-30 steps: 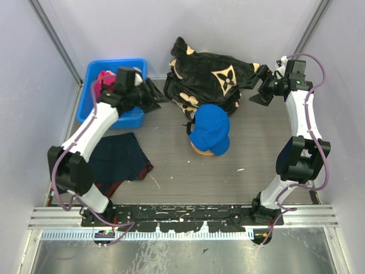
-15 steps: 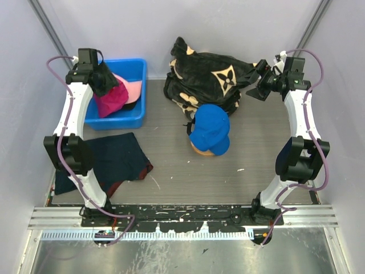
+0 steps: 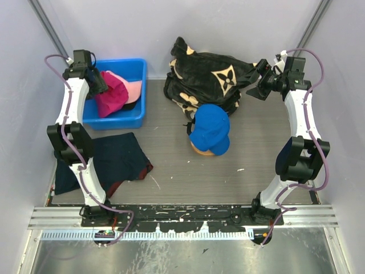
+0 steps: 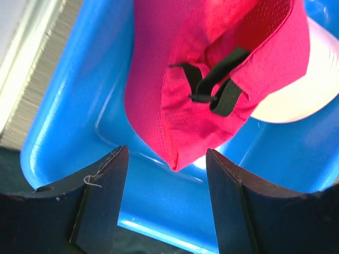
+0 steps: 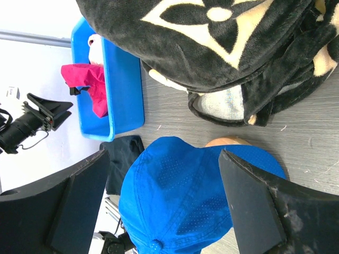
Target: Stack the hats
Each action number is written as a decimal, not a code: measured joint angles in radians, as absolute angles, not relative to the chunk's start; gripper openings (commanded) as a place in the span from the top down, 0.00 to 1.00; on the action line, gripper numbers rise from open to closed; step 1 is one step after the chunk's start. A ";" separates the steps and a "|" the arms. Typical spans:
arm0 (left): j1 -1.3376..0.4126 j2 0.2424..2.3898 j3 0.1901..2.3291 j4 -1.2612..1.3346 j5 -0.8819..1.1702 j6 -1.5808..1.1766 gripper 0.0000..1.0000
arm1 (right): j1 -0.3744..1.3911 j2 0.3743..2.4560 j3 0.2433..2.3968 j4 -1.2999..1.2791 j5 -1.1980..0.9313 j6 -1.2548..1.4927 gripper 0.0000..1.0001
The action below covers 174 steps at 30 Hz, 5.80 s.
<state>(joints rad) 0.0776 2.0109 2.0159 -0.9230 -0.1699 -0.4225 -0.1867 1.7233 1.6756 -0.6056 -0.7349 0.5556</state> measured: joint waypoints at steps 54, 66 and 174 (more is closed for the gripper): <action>0.023 2.093 2.494 -0.890 0.356 -0.687 0.99 | -0.182 1.745 1.668 -0.451 -0.777 0.639 0.11; -0.047 1.985 2.495 -0.477 0.601 -1.251 0.99 | -0.051 1.679 1.588 -0.247 -0.855 0.805 0.11; -0.368 1.779 2.333 0.173 0.400 -2.042 0.99 | 0.563 1.898 1.407 1.352 -0.276 1.827 0.24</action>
<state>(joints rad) -0.3679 1.7786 2.3329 0.1730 0.3996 -2.0418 0.5629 1.8977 1.4067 1.3518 -0.2756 1.8271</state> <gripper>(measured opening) 0.296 0.758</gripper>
